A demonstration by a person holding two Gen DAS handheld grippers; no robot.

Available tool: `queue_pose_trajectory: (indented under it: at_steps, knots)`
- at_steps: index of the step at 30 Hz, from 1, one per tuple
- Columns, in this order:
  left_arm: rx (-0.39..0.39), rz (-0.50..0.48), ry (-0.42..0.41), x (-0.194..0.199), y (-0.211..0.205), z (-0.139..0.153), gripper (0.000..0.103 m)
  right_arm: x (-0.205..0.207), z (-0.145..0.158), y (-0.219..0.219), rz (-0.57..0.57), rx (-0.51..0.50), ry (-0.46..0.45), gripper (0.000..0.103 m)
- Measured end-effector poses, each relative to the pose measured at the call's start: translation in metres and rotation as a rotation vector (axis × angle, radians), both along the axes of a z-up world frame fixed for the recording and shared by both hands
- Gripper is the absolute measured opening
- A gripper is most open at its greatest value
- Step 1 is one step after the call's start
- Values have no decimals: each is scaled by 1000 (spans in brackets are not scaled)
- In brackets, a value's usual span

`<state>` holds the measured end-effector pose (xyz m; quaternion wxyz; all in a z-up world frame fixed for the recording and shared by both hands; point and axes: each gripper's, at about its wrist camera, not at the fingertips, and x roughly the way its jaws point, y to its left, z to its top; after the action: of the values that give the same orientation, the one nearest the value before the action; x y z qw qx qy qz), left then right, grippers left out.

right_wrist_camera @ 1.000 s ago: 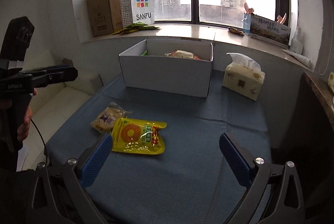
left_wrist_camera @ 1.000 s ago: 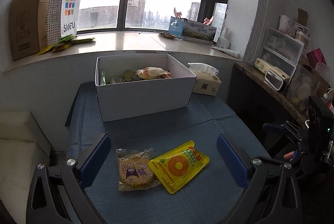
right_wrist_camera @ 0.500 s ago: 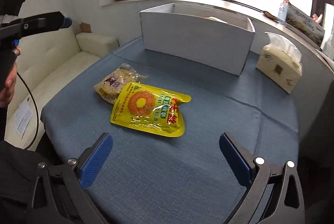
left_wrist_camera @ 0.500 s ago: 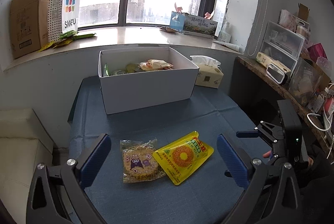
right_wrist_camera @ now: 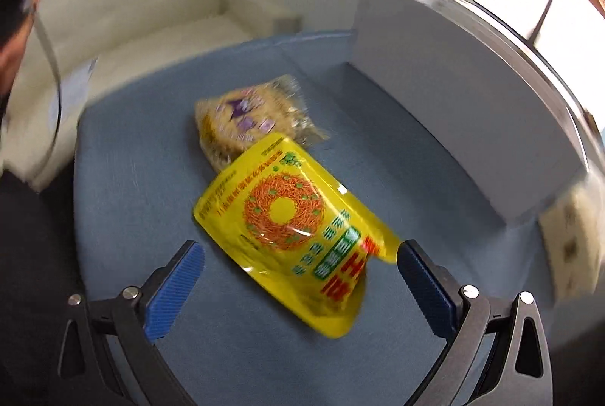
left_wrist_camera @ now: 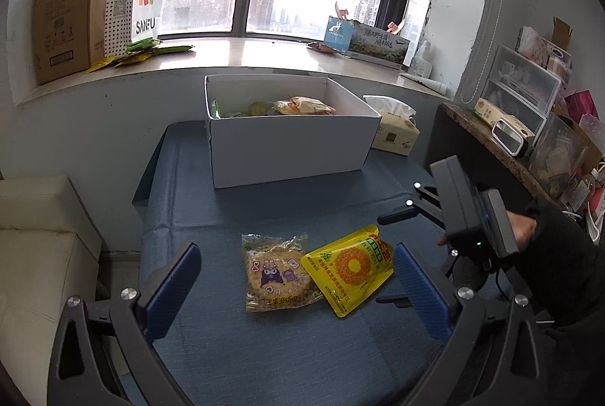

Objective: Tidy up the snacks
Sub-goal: 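Grasp the yellow noodle pouch with the right tool while the left tool grasps the cookie bag, then drop the cookie bag and yellow pouch into the white box, opening both tools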

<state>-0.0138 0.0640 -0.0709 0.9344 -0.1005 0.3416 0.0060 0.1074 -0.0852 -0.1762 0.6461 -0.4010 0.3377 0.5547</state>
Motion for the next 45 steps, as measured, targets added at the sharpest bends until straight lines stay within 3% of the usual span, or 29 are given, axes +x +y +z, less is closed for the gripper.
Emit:
queue_pose_trajectory:
  at_steps: [3,7,10,16,17,19,20,26,29,32,34,36,40,42,43,44,45]
  knots:
    - [-1,2,1,1,1,-1,103,2,-5,17,148,-126,-81,103]
    - [-6,-3,12,2,4,-4,103,5,-6,35,258,-210,-13,103]
    - [-12,-5,16,3,7,-6,103,-1,-16,44,338,-284,-14,103]
    - [-46,9,28,3,16,-12,103,11,-21,48,331,-311,103,99]
    - [-48,9,32,4,17,-14,103,17,-20,46,310,-306,146,93]
    - [-48,10,43,6,18,-17,103,21,-12,38,297,-267,149,70]
    - [-41,14,51,7,18,-19,103,22,-7,33,284,-242,149,34]
    - [-38,3,94,20,15,-36,103,31,6,-8,133,-92,163,33]
    - [-41,-7,142,36,11,-51,103,32,18,-41,-22,65,187,33]
    - [-22,-3,241,61,4,-76,103,30,32,-70,-200,179,212,33]
    - [5,19,316,79,2,-94,103,36,37,-85,-359,198,258,33]
    - [-7,18,352,92,1,-108,102,37,43,-100,-499,201,235,33]
    - [23,33,429,111,-3,-129,102,34,53,-134,-625,273,288,33]
    - [50,31,423,112,-7,-129,100,33,52,-139,-656,285,305,33]
    - [80,29,422,112,-10,-129,96,31,52,-141,-663,284,306,33]
    - [128,29,410,110,-14,-128,82,29,54,-141,-664,279,294,33]
    - [140,12,383,108,-17,-125,76,27,55,-136,-660,274,289,33]
